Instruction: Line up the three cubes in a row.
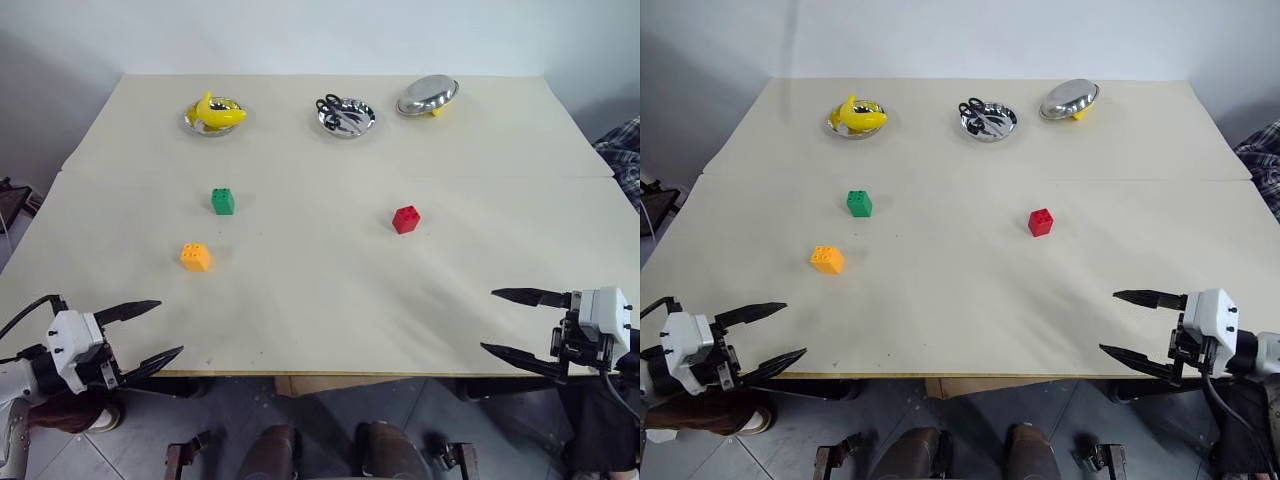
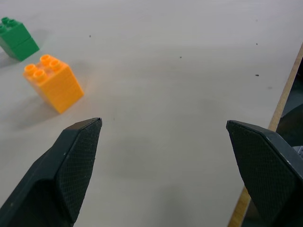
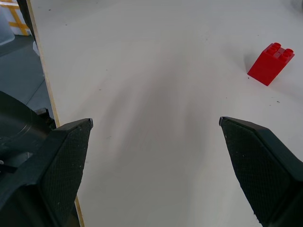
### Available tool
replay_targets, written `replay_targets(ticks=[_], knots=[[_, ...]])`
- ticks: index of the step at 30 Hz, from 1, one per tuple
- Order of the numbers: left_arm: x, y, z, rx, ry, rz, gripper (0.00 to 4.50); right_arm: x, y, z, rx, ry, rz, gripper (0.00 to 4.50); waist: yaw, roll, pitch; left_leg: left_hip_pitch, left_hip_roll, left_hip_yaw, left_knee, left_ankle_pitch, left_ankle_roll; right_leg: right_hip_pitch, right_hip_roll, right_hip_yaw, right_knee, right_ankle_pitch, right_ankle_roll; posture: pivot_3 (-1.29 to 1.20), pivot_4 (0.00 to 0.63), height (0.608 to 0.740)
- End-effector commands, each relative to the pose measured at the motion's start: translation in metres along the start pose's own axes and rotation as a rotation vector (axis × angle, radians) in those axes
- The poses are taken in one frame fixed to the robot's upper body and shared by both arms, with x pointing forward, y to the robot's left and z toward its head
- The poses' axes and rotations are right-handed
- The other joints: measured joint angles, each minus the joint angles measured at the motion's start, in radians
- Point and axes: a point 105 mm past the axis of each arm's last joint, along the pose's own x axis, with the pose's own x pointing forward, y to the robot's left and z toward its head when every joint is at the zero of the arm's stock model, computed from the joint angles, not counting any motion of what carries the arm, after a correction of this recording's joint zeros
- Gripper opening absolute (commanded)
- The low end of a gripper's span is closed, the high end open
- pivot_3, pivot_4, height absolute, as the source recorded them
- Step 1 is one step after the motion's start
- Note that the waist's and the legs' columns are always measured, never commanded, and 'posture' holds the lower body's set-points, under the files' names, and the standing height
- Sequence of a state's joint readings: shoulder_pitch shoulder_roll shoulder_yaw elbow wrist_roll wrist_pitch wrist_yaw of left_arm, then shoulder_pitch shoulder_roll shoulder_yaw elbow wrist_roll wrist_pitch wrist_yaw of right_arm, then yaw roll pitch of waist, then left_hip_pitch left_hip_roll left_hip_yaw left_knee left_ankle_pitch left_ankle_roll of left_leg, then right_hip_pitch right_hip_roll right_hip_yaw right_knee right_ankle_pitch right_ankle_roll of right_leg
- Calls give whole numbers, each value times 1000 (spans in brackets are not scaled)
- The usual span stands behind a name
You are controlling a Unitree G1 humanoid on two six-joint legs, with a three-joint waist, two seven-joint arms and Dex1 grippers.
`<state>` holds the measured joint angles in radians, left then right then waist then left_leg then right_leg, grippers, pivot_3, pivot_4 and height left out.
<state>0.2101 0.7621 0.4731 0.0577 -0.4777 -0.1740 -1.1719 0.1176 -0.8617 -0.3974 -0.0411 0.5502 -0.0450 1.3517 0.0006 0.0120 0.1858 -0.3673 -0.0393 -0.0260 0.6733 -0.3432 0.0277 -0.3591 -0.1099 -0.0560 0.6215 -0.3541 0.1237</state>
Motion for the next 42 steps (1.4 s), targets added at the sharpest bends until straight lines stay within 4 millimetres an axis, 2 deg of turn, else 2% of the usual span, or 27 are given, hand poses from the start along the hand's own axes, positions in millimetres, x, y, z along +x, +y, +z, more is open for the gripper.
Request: replay_targets(ticks=[1,5,9,14,17,22,26,28,35,38,42], knots=[[-6,2,8,15,-19,18,4480,4,1,9,-26,-38,3,4500,0,0,0,0,0,0,0,0,0,0,0,0,0,0,0,0,150,740],[-1,-1,18,-19,-70,-1,4480,3,-10,15,-10,-89,-93,4500,-1,0,0,0,0,0,1,0,0,0,0,0,0,0,0,0,150,740],[9,-11,37,-61,-164,-75,4480,-14,-18,16,6,-102,-202,4500,4,0,0,-1,0,-1,2,0,0,0,0,0,1,0,0,0,150,740],[25,-22,42,-83,-181,-175,4480,-44,-22,-5,52,-38,-335,4500,6,0,0,0,-1,-1,1,0,0,1,0,0,0,0,0,0,150,740],[31,-19,41,-85,-181,-167,4480,-43,-26,-11,66,-37,-376,4500,-1,0,0,0,-1,-1,2,0,0,1,0,0,1,0,0,0,150,740],[37,-14,46,-86,-217,-160,4480,1,-43,2,101,-77,-411,4500,-16,1,0,2,0,1,4,0,-1,1,0,2,4,0,0,0,150,740],[42,-14,56,-116,-278,-199,4480,54,-65,-1,198,69,-503,4500,-23,1,0,1,0,0,6,1,-1,-1,0,2,6,0,0,0,150,740],[44,-13,60,-116,-300,-203,4480,75,-79,4,256,77,-582,4500,-23,1,0,-1,0,0,6,1,-1,-2,0,2,7,0,0,0,150,740],[48,-17,67,-103,-317,-238,4480,128,-111,22,333,58,-750,4500,-18,1,0,-5,-2,0,5,1,-1,-10,0,3,13,0,0,0,150,740],[50,-18,66,-100,-313,-241,4480,153,-112,31,345,48,-723,4500,-18,1,0,-7,-3,0,5,1,-1,-13,-1,3,19,0,0,0,150,740],[54,-19,65,-101,-313,-241,4480,176,-111,29,328,78,-699,4500,-29,1,0,-8,-3,0,5,1,-1,-15,0,4,22,0,0,0,150,740]])
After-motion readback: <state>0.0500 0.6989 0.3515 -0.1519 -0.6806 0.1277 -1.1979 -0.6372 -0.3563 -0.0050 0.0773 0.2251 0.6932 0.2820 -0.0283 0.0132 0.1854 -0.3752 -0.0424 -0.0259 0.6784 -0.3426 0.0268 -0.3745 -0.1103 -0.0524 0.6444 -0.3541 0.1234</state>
